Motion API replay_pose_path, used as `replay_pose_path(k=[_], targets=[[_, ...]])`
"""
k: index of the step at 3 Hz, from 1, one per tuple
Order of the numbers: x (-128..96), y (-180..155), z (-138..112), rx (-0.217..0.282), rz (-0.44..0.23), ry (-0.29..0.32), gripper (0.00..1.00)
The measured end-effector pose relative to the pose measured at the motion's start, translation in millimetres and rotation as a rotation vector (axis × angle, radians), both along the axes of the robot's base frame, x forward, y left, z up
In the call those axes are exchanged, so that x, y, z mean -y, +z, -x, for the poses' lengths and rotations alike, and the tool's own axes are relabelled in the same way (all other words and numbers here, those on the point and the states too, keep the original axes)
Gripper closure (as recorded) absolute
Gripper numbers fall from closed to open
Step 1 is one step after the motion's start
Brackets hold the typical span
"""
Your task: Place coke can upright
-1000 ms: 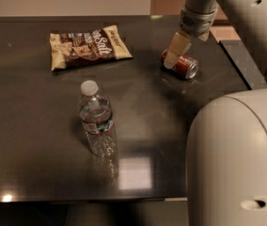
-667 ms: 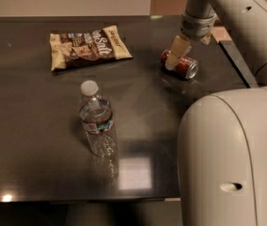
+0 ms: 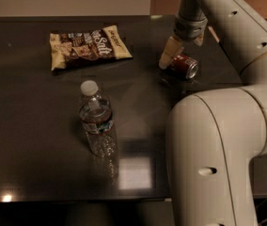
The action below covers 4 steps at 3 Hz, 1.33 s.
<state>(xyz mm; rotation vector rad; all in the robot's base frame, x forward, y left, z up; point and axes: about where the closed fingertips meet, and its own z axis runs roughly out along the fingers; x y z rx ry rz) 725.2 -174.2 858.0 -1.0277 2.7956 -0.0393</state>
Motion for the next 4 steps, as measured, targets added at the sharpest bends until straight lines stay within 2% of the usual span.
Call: replay_pose_path(k=[1,2,3,4], targets=[[-6,-6,-6,-0.006,0.003,0.005,0.00],[-10,-10,-9,-0.011,0.009,0.012,0.18],[-13,-8,-6,-0.012,-0.003,0.029,0.42],[-16,1,2,-0.003,-0.042,0.047,0.64]])
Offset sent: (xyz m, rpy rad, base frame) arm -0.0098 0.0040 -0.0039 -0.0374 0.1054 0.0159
